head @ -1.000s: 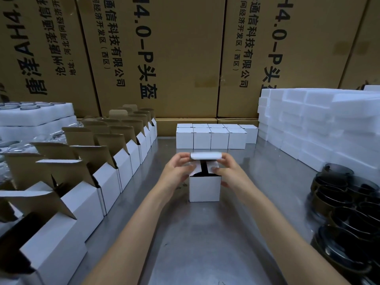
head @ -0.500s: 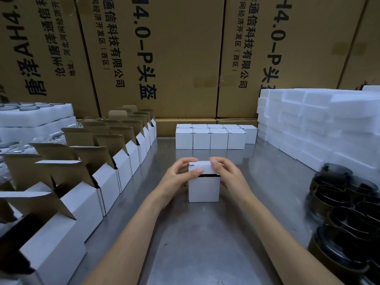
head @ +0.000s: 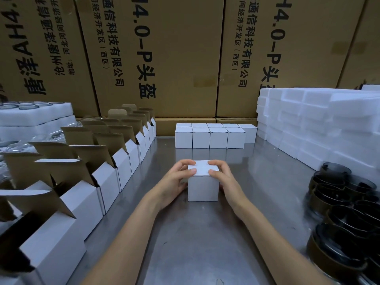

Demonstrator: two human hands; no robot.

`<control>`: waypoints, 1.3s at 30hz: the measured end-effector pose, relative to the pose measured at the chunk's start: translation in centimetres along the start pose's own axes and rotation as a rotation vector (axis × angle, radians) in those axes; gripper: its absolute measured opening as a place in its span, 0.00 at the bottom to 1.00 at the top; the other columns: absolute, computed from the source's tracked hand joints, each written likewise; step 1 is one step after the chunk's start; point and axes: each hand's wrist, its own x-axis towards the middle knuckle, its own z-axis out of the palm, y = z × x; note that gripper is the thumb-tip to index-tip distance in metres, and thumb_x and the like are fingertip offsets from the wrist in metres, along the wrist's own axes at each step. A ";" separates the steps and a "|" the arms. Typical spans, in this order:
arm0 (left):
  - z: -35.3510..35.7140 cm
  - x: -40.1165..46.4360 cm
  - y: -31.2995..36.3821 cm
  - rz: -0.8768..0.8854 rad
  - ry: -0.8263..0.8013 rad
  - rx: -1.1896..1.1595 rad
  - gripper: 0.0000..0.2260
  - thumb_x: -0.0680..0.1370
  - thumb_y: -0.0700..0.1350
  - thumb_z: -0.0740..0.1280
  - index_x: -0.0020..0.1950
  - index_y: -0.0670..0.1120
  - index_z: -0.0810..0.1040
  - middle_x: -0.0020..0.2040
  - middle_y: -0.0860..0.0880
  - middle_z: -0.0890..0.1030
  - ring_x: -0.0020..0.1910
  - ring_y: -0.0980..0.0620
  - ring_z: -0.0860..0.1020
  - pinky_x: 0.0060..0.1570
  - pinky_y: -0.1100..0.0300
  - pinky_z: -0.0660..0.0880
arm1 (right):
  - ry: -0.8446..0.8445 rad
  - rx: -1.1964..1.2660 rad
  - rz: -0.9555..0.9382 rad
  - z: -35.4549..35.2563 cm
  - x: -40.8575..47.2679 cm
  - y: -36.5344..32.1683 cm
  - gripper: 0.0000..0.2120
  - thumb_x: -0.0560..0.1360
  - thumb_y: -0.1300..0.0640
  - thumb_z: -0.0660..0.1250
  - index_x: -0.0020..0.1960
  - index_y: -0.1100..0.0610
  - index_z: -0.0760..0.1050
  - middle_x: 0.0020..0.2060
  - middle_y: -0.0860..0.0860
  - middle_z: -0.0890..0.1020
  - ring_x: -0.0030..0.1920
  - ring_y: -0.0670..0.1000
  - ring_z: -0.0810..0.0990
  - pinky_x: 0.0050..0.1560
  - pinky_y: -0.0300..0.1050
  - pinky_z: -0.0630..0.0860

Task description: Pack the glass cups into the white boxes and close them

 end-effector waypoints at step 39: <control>-11.0 18.2 -1.4 -0.030 0.499 0.393 0.33 0.78 0.46 0.68 0.78 0.48 0.54 0.77 0.45 0.58 0.74 0.43 0.60 0.70 0.50 0.60 | 0.946 -0.589 0.068 -14.4 20.7 6.6 0.35 0.72 0.46 0.71 0.74 0.50 0.58 0.71 0.55 0.65 0.70 0.60 0.64 0.64 0.61 0.65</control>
